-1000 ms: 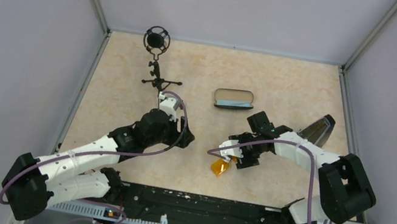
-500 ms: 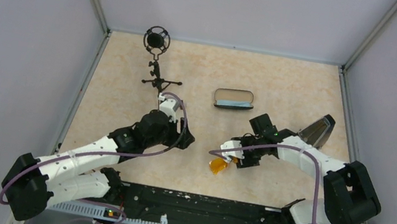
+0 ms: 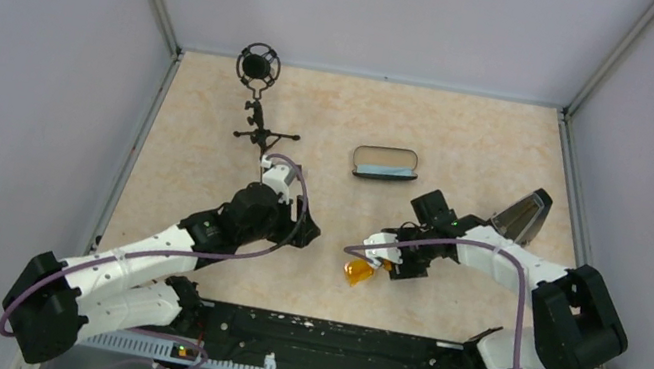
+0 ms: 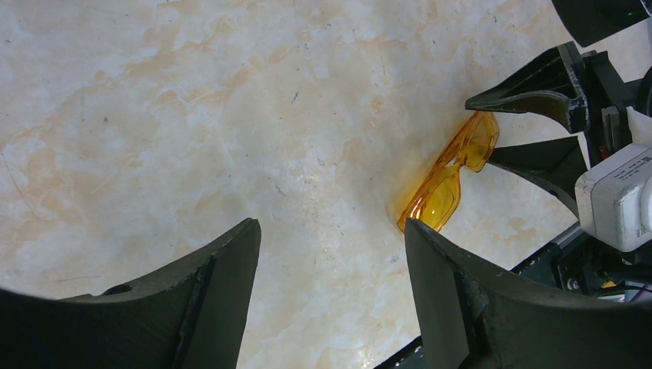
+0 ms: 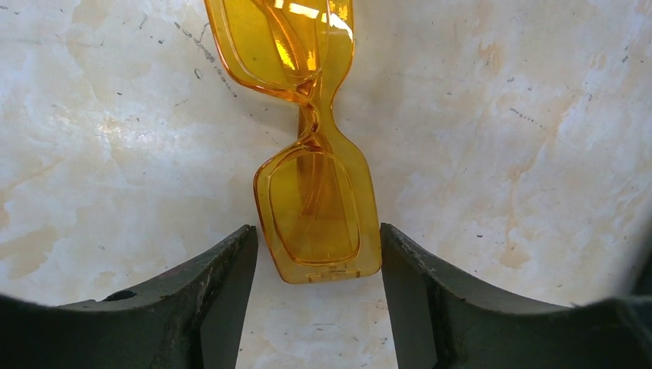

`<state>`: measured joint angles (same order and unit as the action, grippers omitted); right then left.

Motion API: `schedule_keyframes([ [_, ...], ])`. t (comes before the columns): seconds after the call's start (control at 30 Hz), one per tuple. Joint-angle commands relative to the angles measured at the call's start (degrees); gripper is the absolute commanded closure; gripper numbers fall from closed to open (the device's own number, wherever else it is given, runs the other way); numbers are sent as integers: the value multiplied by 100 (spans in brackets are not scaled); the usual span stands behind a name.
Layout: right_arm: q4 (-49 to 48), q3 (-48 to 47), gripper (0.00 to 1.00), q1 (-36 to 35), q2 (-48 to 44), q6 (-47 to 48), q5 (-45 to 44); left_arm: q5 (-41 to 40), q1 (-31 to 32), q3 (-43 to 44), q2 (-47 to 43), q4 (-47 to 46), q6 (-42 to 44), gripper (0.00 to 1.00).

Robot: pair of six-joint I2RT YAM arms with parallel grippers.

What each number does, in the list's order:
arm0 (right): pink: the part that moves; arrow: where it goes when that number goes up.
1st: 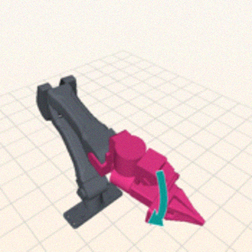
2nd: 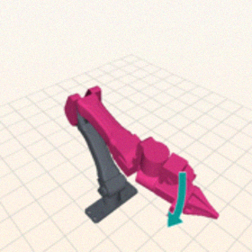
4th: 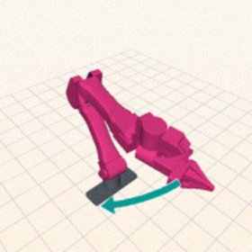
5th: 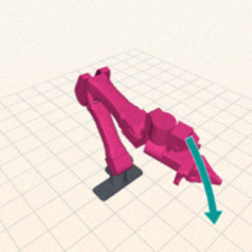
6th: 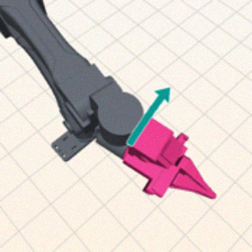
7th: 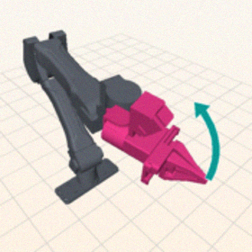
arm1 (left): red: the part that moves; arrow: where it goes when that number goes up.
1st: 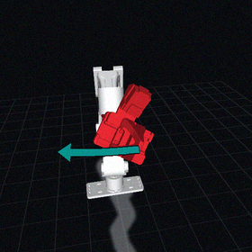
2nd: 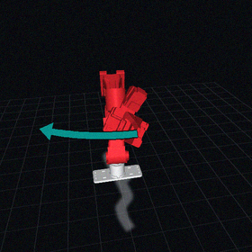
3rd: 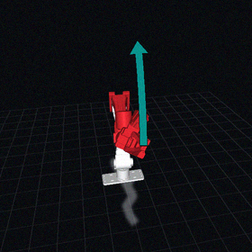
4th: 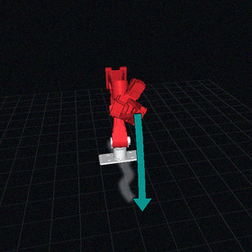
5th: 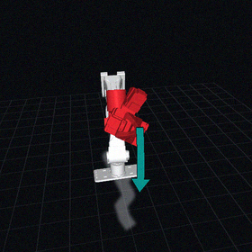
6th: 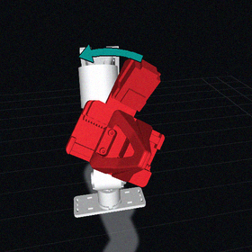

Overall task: Organize the sunglasses
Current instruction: Pick up the sunglasses from the center of the board.

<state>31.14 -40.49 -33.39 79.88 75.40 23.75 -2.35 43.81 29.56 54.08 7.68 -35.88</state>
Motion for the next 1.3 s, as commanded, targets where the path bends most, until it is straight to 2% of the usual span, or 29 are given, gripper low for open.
schedule_keyframes([
  [0.0,53,-179,40,-54,-81,-146,228,75,13,-46,-94,-278,-5,24],
  [0.17,86,-192,44,-50,-121,-189,299,118,13,-71,-65,-337,-14,25],
  [0.43,201,-302,70,-46,-282,-462,358,116,13,-142,10,-522,-16,24],
  [0.53,440,-364,73,86,-368,-464,359,140,18,-89,327,-902,103,25],
  [0.7,883,-558,76,613,-382,-298,434,183,15,466,1455,-1421,169,25],
  [0.83,1114,-573,77,985,-400,-232,499,-17,7,1203,2576,-1601,-408,24],
  [1.0,1195,-418,78,1519,-501,-191,693,176,-57,1847,3762,-2331,-1029,26],
  [1.1,1177,-214,78,1804,-617,-168,788,105,-167,1878,4054,-2859,-1507,26],
  [1.17,1083,-30,79,1887,-720,-184,772,-234,-240,1851,4122,-2959,-1968,23],
  [1.27,942,198,79,1955,-837,-239,776,-487,-407,1580,4231,-3726,-2569,23],
])
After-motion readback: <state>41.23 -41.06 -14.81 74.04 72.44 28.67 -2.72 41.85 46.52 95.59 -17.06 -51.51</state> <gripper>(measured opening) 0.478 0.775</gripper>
